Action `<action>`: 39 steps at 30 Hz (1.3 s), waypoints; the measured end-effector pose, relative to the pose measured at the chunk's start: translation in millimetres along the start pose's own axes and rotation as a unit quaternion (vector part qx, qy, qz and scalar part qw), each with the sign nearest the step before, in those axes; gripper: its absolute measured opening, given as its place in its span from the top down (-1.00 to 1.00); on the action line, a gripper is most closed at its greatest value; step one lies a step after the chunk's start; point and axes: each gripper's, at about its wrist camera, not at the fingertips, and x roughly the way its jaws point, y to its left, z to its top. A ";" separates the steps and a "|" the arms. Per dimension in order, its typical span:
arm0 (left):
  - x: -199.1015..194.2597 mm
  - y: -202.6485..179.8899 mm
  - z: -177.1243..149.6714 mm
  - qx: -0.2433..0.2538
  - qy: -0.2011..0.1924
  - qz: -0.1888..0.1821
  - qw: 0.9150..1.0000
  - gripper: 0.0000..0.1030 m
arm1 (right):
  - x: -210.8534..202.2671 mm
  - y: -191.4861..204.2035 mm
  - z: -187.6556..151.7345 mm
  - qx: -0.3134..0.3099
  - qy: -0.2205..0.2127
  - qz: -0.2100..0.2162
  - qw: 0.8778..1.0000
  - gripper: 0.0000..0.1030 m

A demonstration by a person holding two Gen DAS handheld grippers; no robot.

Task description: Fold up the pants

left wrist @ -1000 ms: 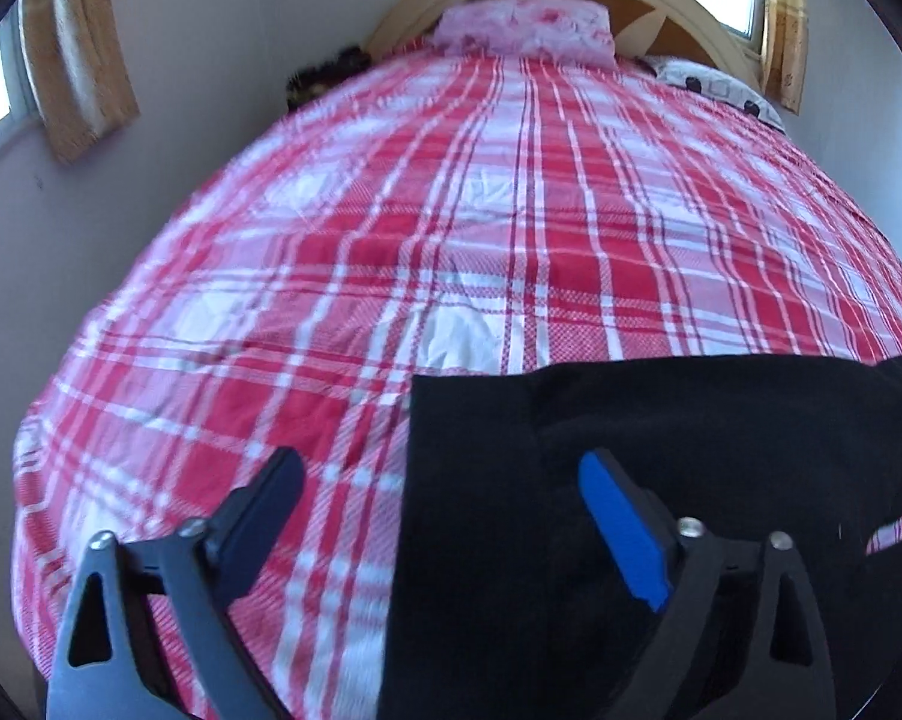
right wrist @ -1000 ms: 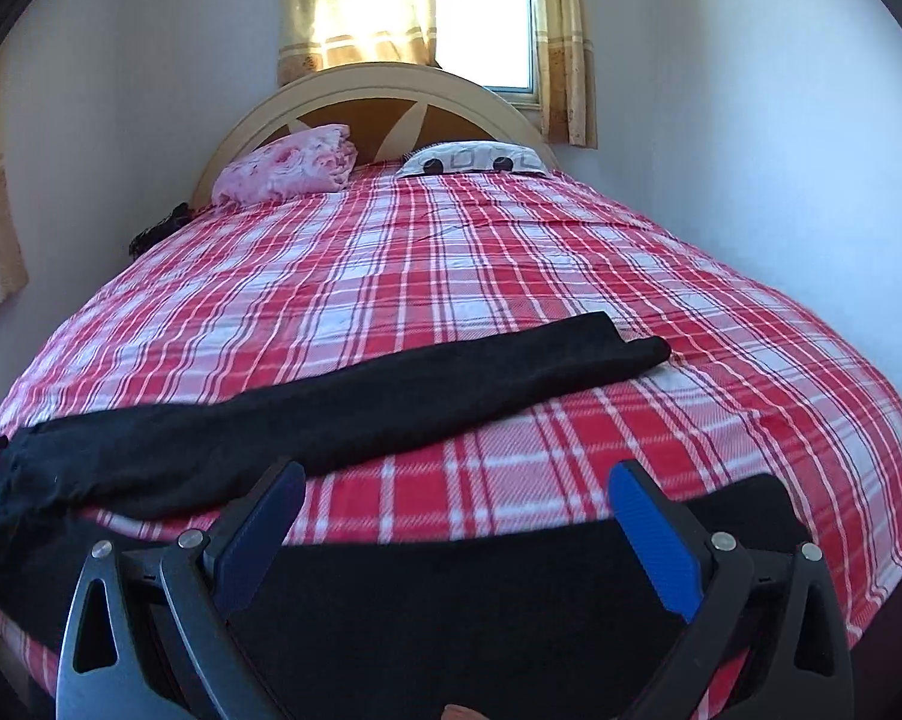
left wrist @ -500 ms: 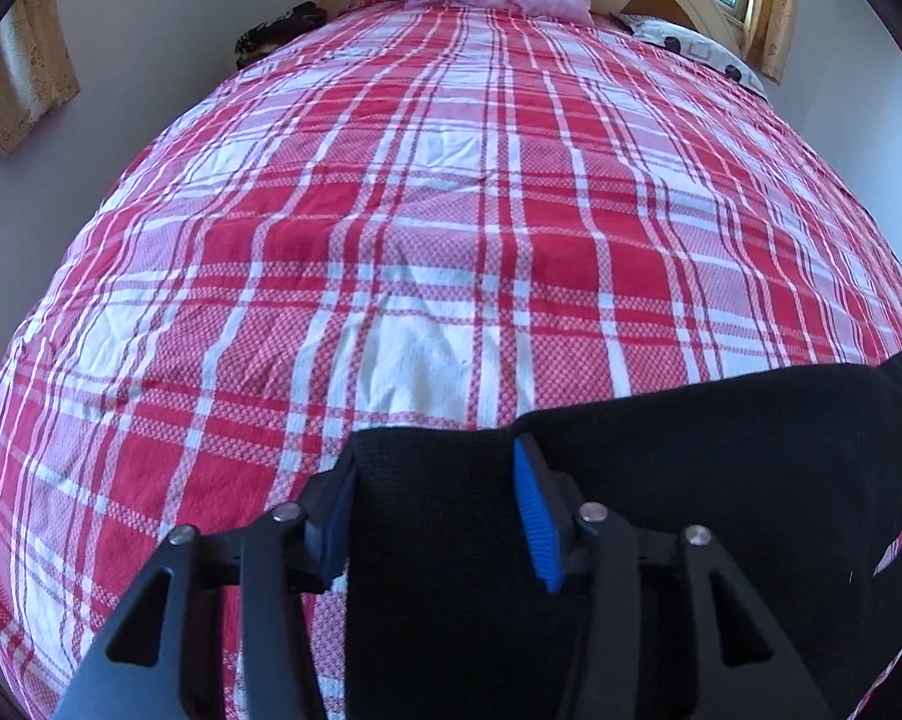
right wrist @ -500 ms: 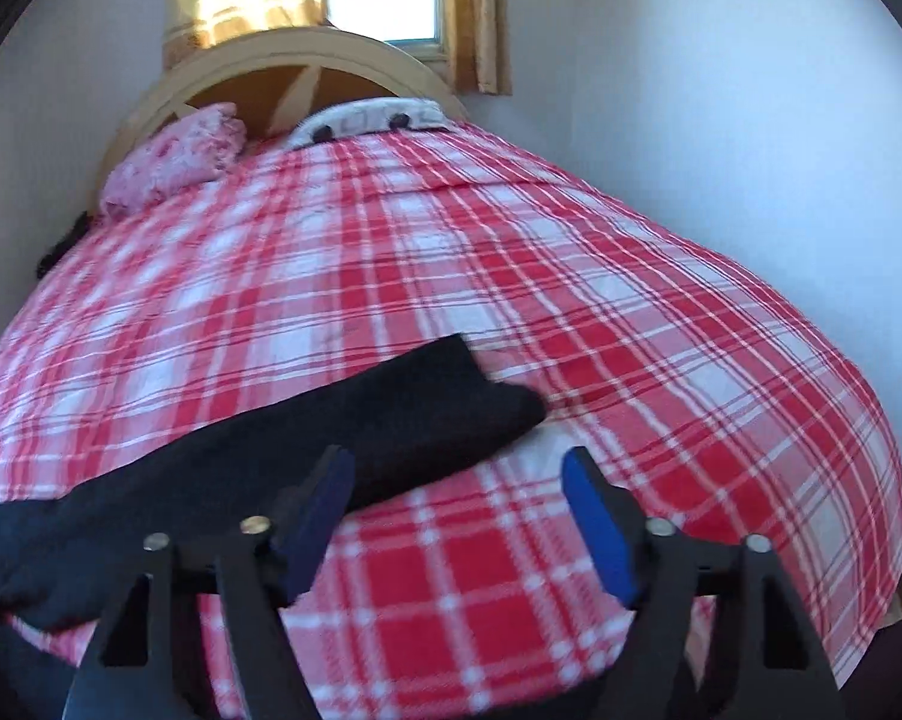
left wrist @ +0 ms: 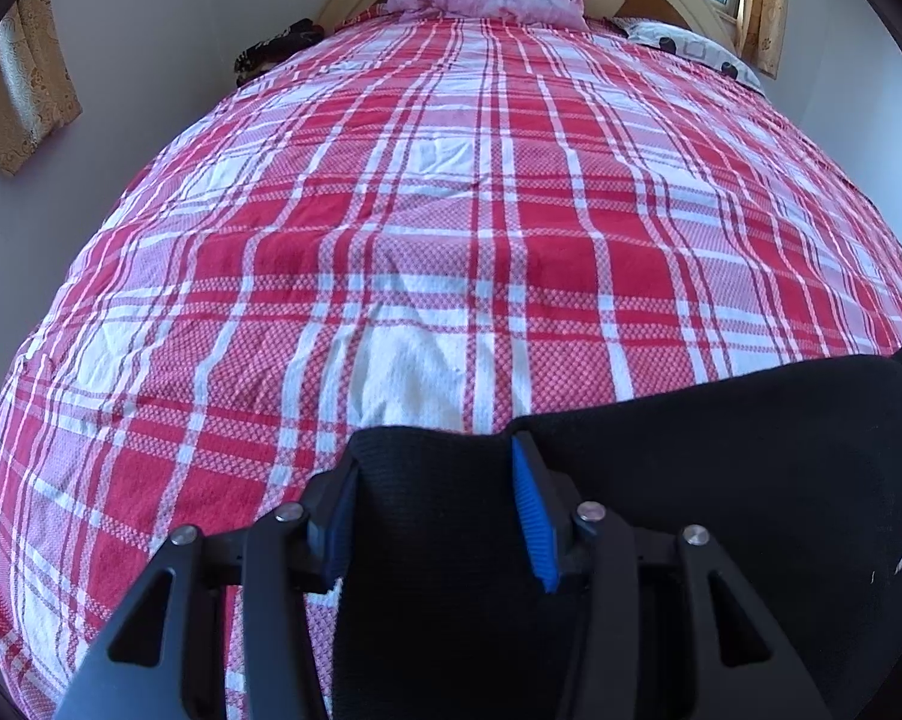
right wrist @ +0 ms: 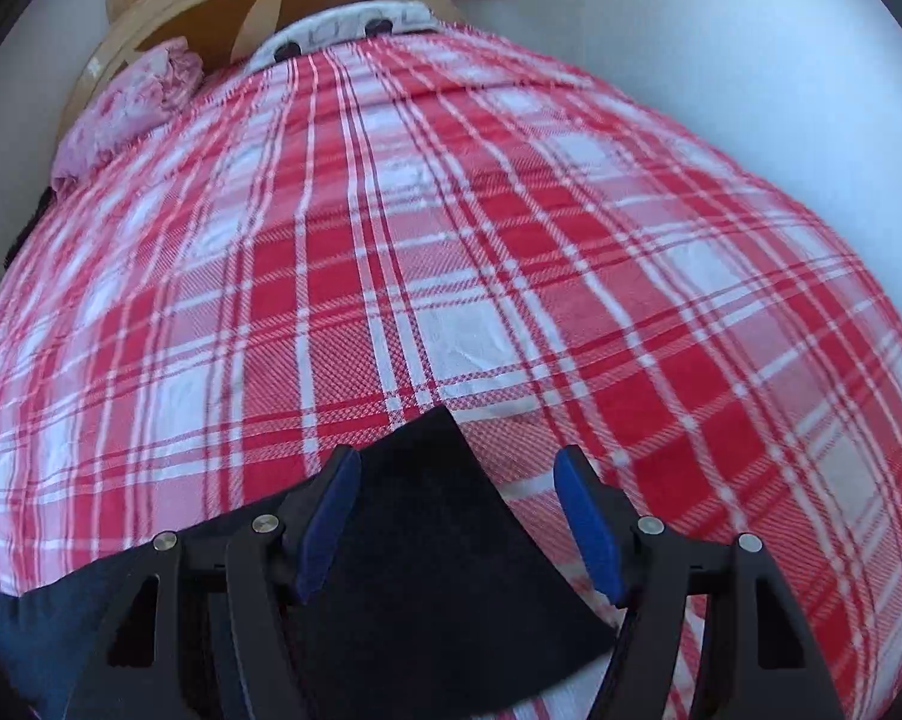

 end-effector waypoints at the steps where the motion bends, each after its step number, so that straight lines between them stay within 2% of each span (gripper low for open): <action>1: 0.1 0.9 -0.1 -0.001 -0.001 -0.003 1.000 0.07 | 4.5 1.3 1.0 0.000 0.001 -0.001 1.000 -0.32; 2: 0.4 1.4 0.2 -0.001 -0.002 -0.004 1.000 0.07 | 10.0 2.2 2.6 -0.001 0.004 0.000 1.000 -0.23; 3: -0.2 0.7 -0.5 -0.001 -0.003 -0.004 1.000 0.07 | 15.3 1.9 3.3 0.003 0.011 0.005 1.000 0.28; 4: -0.3 0.4 -1.1 -0.001 -0.004 -0.004 1.000 0.07 | 21.2 1.4 2.7 0.009 0.025 0.022 0.999 0.67; 5: -0.8 -0.4 -1.2 0.001 -0.004 -0.004 1.000 0.11 | 23.2 0.4 1.3 0.015 0.029 0.039 0.999 0.69; 7: -4.1 -2.0 -1.1 0.003 -0.009 -0.015 1.000 0.33 | 19.3 1.6 -2.0 0.011 0.026 0.041 0.999 0.82; 8: -5.8 -2.7 -0.6 0.004 -0.012 -0.026 1.000 0.60 | 15.8 0.9 -3.3 0.012 0.023 0.045 0.999 0.84; 9: -7.9 -3.2 -0.6 0.002 -0.014 -0.037 0.999 0.70 | 10.6 -0.3 -4.2 0.012 0.019 0.045 0.999 0.89; 12: -14.4 -4.5 0.9 -0.002 -0.018 -0.043 0.999 0.72 | -18.7 -3.3 -5.2 0.009 -0.017 0.045 0.999 0.90; 16: -41.7 7.2 2.1 -0.031 -0.055 -0.071 0.995 0.73 | -77.4 -9.1 -9.8 0.003 -0.080 0.053 0.995 0.90; 22: -93.8 27.8 -8.2 -0.065 -0.115 -0.124 0.984 0.73 | -163.5 -41.1 -38.4 0.028 -0.157 0.089 0.983 0.90; 25: -113.9 37.0 -24.1 -0.076 -0.142 -0.153 0.975 0.73 | -199.7 -61.4 -69.5 0.039 -0.182 0.106 0.977 0.90; 28: -125.7 41.7 -46.2 -0.081 -0.161 -0.174 0.968 0.73 | -215.5 -84.4 -99.1 0.059 -0.189 0.120 0.973 0.90; 33: -134.3 48.4 -86.4 -0.090 -0.164 -0.202 0.961 0.73 | -211.6 -121.9 -154.1 0.094 -0.164 0.128 0.974 0.90; 39: -135.9 50.1 -124.2 -0.073 -0.172 -0.213 0.959 0.67 | -195.8 -156.0 -199.4 0.141 -0.134 0.131 0.972 0.89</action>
